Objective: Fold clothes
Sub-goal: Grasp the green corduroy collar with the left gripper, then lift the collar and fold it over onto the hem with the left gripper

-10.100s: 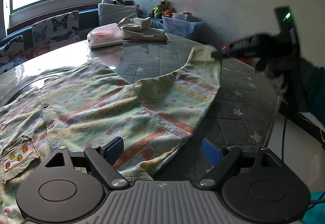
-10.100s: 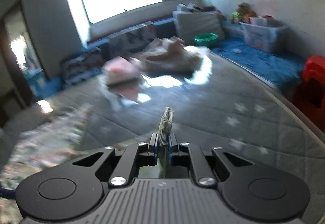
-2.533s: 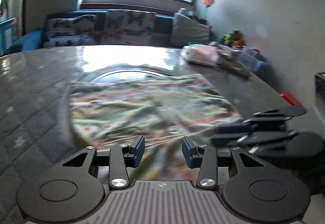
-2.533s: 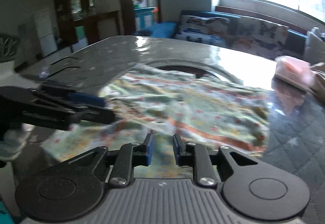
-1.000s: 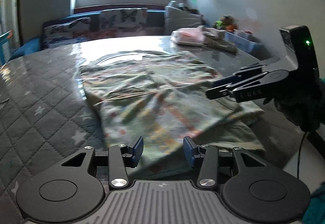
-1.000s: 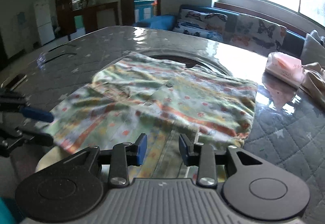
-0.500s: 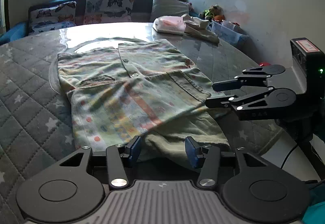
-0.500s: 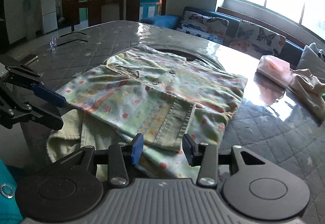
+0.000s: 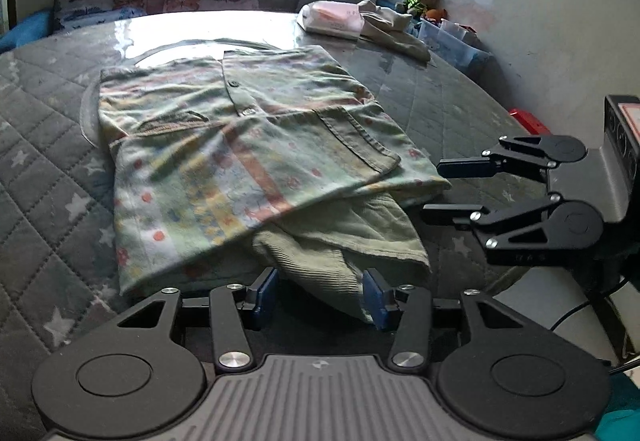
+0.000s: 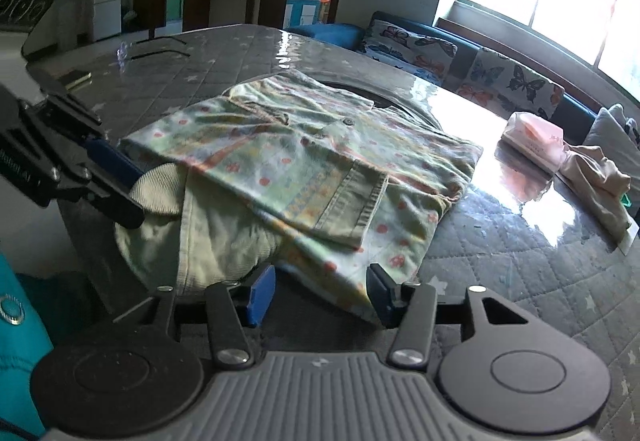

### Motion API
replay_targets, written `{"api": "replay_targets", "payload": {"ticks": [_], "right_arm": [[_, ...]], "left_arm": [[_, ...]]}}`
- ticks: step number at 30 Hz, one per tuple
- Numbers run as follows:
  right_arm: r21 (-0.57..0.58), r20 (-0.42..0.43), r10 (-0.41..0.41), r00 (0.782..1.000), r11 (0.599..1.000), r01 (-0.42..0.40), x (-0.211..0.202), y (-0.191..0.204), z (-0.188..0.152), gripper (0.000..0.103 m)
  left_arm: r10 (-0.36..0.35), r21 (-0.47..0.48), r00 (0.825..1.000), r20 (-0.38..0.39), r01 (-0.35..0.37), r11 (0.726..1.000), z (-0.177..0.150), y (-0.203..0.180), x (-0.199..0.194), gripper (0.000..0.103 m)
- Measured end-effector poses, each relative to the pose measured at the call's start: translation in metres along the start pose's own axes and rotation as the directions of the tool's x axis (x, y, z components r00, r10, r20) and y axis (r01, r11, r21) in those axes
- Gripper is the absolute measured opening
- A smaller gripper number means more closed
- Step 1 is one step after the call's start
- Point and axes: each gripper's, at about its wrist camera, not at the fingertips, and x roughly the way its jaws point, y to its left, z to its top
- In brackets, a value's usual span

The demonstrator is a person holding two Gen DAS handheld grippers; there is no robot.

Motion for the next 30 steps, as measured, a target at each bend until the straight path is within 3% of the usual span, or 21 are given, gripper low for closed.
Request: {"api": "replay_targets", "payload": {"ticks": [7, 17, 21, 26, 28, 30], "right_arm": [[-0.071, 0.001, 0.011, 1.0, 0.997, -0.011, -0.001, 0.009, -0.009, 0.057], [-0.121, 0.069, 0.069, 0.995, 0.991, -0.06, 0.01, 0.019, -0.001, 0.059], [-0.067, 0.082, 0.113, 0.99, 0.992, -0.108, 0.021, 0.016, 0.014, 0.051], [0.079, 0.08, 0.177, 0.981, 0.98, -0.183, 0.032, -0.003, 0.035, 0.025], [0.138, 0.082, 0.201, 0.976, 0.968, -0.211, 0.035, -0.013, 0.042, 0.023], [0.194, 0.087, 0.225, 0.97, 0.952, -0.238, 0.037, -0.023, 0.048, 0.02]], "left_arm": [[-0.029, -0.026, 0.999, 0.029, 0.03, 0.999, 0.013, 0.007, -0.007, 0.02], [-0.068, -0.063, 0.993, 0.098, 0.074, 0.995, 0.058, 0.025, -0.009, 0.019], [-0.079, -0.074, 0.992, 0.102, 0.087, 0.994, 0.069, 0.033, -0.003, 0.019], [-0.079, -0.031, 0.989, 0.124, 0.084, 0.996, 0.066, 0.038, -0.009, 0.03], [-0.07, -0.015, 0.987, 0.141, 0.073, 0.997, 0.061, 0.042, -0.017, 0.045], [-0.061, 0.0, 0.986, 0.158, 0.061, 0.998, 0.054, 0.046, -0.026, 0.048]]}}
